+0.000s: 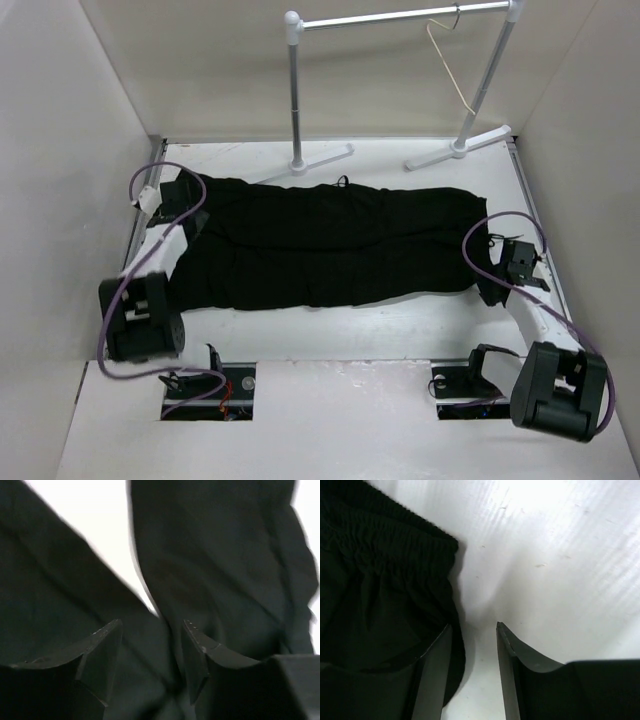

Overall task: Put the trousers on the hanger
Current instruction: Flatten out the trousers at the center of the board.

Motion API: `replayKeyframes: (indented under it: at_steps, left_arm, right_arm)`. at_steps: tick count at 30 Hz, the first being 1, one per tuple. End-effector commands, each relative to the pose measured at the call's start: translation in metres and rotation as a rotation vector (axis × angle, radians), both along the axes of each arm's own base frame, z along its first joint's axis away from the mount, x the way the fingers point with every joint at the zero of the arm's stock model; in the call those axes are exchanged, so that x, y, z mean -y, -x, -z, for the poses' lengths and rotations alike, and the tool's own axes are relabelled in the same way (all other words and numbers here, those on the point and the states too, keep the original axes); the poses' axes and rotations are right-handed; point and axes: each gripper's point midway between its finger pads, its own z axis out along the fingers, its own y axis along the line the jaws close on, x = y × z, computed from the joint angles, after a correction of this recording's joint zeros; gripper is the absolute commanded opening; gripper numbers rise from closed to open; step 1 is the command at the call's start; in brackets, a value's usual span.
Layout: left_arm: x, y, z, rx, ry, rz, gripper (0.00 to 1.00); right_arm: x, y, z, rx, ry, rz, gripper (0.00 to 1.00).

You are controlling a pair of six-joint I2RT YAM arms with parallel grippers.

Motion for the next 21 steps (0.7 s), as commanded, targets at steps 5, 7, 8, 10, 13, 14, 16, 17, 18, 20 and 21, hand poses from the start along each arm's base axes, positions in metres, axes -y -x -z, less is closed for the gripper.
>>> replayKeyframes:
  at_steps: [5,7,8,10,13,14,16,17,18,20,21]
  left_arm:
    - [-0.009,0.107,-0.018,-0.016,0.030,-0.107,0.49]
    - [-0.010,0.143,-0.007,-0.063,0.067,-0.144,0.49]
    - [-0.012,0.161,-0.002,-0.087,0.070,-0.168,0.49]
    - [-0.014,0.189,0.008,-0.147,0.060,-0.215,0.49]
    - [-0.016,0.210,0.022,-0.212,0.096,-0.275,0.49]
    - [-0.020,0.214,0.027,-0.225,0.100,-0.303,0.49]
    - [-0.027,0.217,0.032,-0.221,0.121,-0.362,0.50]
    - [-0.031,0.215,0.033,-0.207,0.124,-0.385,0.50]
    - [-0.036,0.212,0.034,-0.197,0.122,-0.406,0.50]
    - [-0.044,0.211,0.041,-0.208,0.125,-0.436,0.50]
    - [-0.046,0.212,0.046,-0.218,0.131,-0.446,0.50]
  right_arm:
    - [0.003,-0.035,-0.007,0.129,-0.016,0.007,0.41]
    - [0.003,-0.034,-0.005,0.133,-0.023,0.022,0.42]
    - [0.002,-0.034,-0.003,0.135,-0.020,0.024,0.44]
    - [0.000,-0.032,0.000,0.133,-0.027,0.031,0.50]
    - [-0.001,-0.030,0.000,0.144,-0.032,0.045,0.55]
    - [0.000,-0.030,0.000,0.147,-0.028,0.050,0.55]
    - [-0.001,-0.031,0.001,0.146,-0.036,0.053,0.55]
    - [-0.002,-0.031,0.000,0.144,-0.041,0.052,0.55]
    - [-0.002,-0.032,0.000,0.145,-0.043,0.052,0.54]
    - [0.000,-0.033,0.001,0.137,-0.046,0.061,0.53]
    - [0.000,-0.033,0.002,0.134,-0.048,0.060,0.53]
